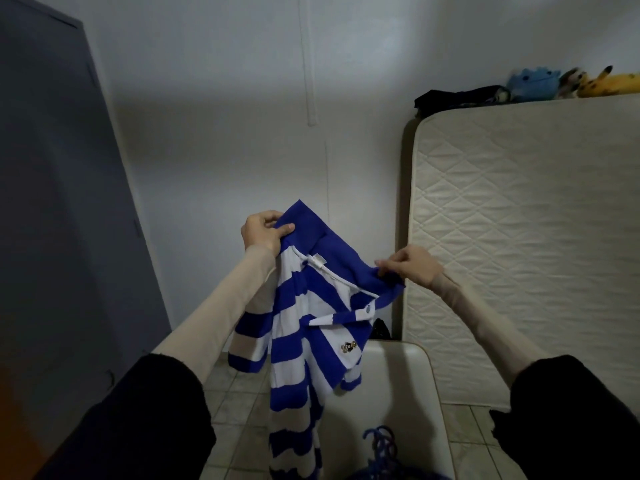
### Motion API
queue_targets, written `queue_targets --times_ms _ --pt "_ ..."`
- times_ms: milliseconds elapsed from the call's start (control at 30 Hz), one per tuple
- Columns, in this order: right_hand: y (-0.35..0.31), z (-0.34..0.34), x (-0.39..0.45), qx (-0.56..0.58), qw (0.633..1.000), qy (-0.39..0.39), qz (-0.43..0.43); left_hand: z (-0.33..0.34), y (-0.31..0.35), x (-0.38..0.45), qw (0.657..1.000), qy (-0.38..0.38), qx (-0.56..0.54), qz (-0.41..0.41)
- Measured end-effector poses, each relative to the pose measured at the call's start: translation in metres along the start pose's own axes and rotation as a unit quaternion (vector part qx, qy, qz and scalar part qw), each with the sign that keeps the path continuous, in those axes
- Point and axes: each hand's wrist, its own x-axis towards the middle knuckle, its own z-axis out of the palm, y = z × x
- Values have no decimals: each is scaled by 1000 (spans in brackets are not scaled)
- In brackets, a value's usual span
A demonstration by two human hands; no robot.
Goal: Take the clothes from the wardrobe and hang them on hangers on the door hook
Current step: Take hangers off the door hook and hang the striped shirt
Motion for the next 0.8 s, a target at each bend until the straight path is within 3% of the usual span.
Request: queue_targets --times_ms 100,233,500,633,800 --pt "8 3 3 -63 997 43 0 0 -3 1 1000 7 8 -3" --pt "11 8 4 -35 993 92 58 1 -8 0 1000 8 19 -8" --pt "21 12 12 175 964 62 190 12 -21 -9 999 -20 23 -16" --pt "24 12 4 58 988 -15 144 14 -29 -8 999 -25 23 -27" --pt "26 26 2 -56 994 -1 96 17 -36 -7 999 -34 34 -25"
